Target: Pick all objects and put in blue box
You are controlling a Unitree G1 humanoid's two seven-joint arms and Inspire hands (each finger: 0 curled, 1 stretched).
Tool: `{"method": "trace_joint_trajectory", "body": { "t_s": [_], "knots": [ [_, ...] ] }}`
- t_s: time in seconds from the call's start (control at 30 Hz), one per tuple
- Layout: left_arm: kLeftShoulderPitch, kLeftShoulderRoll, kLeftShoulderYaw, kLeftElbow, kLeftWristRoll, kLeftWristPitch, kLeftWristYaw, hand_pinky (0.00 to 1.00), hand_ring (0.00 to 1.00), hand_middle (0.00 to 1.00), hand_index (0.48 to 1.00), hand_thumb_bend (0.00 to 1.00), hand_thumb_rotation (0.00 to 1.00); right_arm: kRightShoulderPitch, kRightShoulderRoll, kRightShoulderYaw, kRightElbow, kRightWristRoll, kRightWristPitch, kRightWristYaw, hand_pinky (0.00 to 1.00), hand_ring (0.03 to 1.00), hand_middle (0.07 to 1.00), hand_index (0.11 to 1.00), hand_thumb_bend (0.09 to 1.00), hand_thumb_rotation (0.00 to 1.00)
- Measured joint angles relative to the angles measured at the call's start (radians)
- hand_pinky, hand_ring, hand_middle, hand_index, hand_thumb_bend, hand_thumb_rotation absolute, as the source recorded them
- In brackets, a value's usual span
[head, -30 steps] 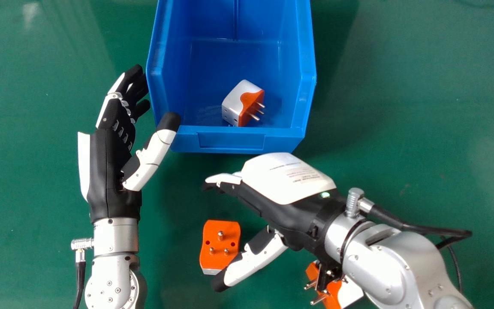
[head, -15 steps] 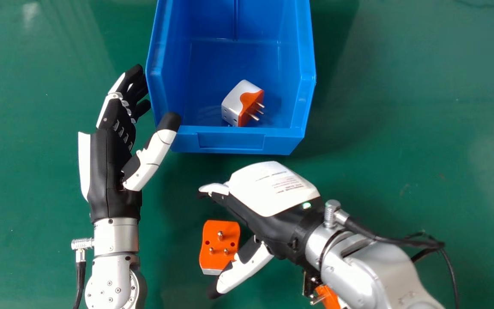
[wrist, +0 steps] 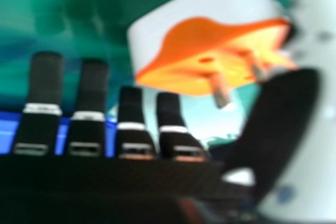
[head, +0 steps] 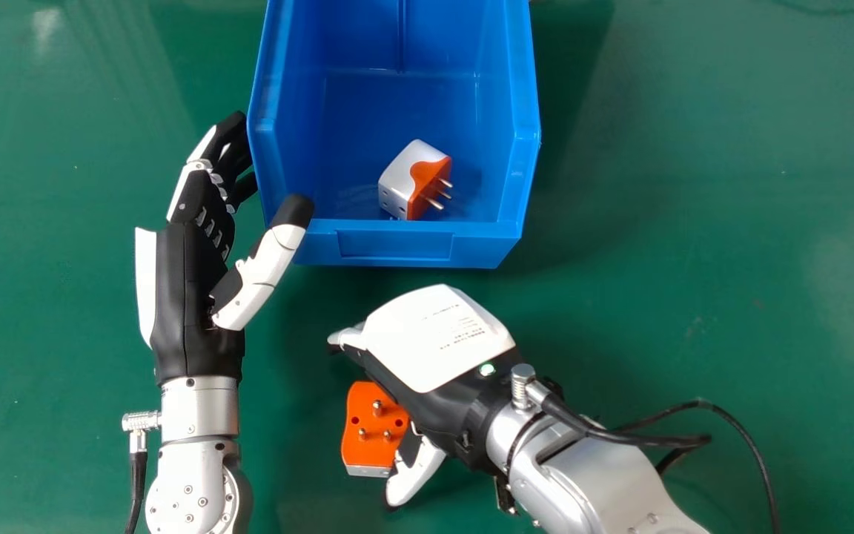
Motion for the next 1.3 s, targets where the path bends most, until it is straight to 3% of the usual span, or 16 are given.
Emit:
{"method": "trace_joint_trajectory", "body": {
  "t_s": [0.17,0.37,0.6,0.93,1.3],
  "knots": [
    [0.001,0.000,-0.001,0.000,0.000,0.000,-0.004,0.85,0.88,0.85,0.839,0.81,0.50,-0.004,0.005,0.004,0.017,-0.004,-0.002,-0.022,0.52,0.798,0.870,0.836,0.807,0.17],
    [0.002,0.000,0.000,0.000,-0.001,0.000,-0.009,0.85,0.87,0.85,0.838,0.82,0.49,-0.006,0.008,0.008,0.030,-0.007,-0.006,-0.037,0.52,0.795,0.865,0.828,0.826,0.14],
    [0.002,0.000,0.000,0.000,-0.001,0.000,-0.010,0.86,0.87,0.85,0.837,0.82,0.49,-0.015,0.009,0.013,0.037,-0.005,-0.010,-0.033,0.51,0.791,0.850,0.819,0.812,0.16],
    [0.003,0.000,0.001,0.000,-0.008,0.000,-0.018,0.85,0.87,0.85,0.841,0.81,0.49,-0.015,0.023,0.012,0.033,-0.005,0.002,-0.008,0.52,0.793,0.847,0.822,0.859,0.33],
    [0.004,0.000,0.001,0.000,-0.005,0.000,-0.013,0.85,0.87,0.85,0.839,0.81,0.49,-0.020,0.023,0.009,0.017,-0.006,0.006,0.033,0.52,0.799,0.858,0.836,0.843,0.39]
  ]
}}
